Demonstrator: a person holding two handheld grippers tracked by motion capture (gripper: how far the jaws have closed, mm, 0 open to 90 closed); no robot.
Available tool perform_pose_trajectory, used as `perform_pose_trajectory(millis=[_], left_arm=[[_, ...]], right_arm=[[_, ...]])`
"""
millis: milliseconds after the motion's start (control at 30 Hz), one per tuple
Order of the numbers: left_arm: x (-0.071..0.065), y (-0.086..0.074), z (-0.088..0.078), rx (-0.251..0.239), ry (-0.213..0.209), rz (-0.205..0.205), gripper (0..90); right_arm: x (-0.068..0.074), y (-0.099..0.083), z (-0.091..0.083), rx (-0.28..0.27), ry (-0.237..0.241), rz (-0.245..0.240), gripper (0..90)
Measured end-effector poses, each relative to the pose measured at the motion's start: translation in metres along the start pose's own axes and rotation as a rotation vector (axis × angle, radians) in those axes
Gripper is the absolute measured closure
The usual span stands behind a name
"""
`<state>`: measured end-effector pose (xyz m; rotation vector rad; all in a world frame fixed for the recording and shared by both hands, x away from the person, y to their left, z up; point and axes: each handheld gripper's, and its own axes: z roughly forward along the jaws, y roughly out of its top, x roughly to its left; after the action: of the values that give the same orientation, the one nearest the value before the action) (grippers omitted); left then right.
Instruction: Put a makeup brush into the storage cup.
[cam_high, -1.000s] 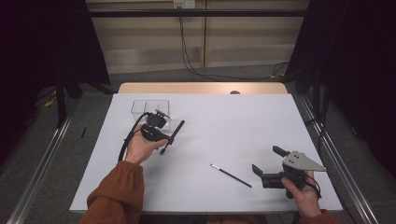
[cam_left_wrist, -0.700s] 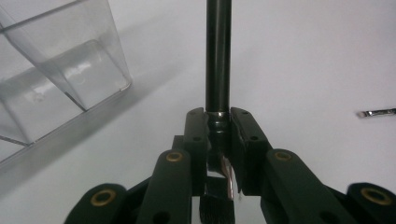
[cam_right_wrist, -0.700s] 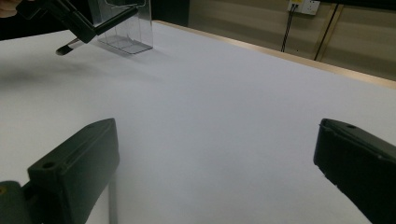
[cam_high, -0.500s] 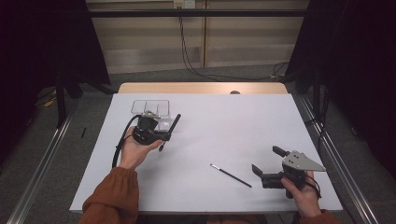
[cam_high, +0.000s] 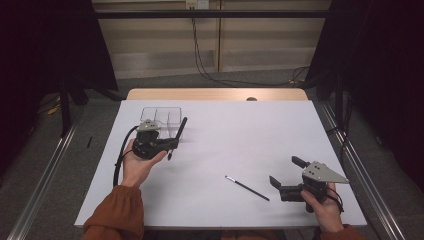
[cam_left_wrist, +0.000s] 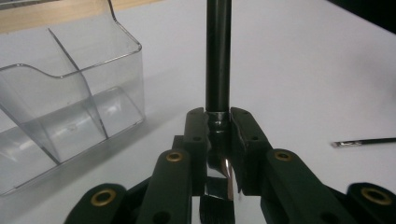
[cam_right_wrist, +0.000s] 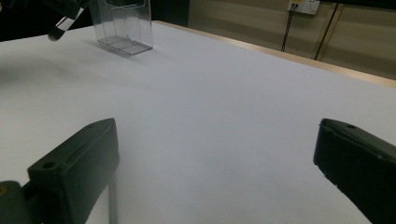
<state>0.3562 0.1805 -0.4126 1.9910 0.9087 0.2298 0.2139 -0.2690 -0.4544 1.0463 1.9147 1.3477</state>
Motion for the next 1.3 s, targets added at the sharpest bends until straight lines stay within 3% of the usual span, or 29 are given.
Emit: perform_pose_trajectory(millis=[100,167,233,567,1000,1300], left_arm=[[0.002,-0.003,-0.004,-0.014,-0.015,-0.028,77.9],[0.003,-0.004,-0.006,-0.026,-0.015,-0.021,77.9],[0.004,-0.006,-0.008,-0.041,-0.040,-0.032,77.9],[-0.016,-0.004,-0.007,-0.035,-0.129,0.057,78.0],[-0.041,-0.001,-0.006,-0.046,-0.241,0.097,77.9],[-0.055,0.000,-0.011,-0.041,-0.280,0.139,78.0]], right_arm=[[0.000,0.000,0.000,-0.002,0.002,-0.003,0.0],[0.001,0.000,0.000,-0.003,0.006,-0.005,0.0],[0.001,0.000,0.000,-0.002,0.006,-0.004,0.0],[0.002,0.000,-0.001,-0.011,0.021,-0.012,0.0],[0.002,0.001,-0.001,-0.024,0.035,-0.014,0.0],[0.008,0.012,0.002,-0.041,0.073,-0.012,0.0]])
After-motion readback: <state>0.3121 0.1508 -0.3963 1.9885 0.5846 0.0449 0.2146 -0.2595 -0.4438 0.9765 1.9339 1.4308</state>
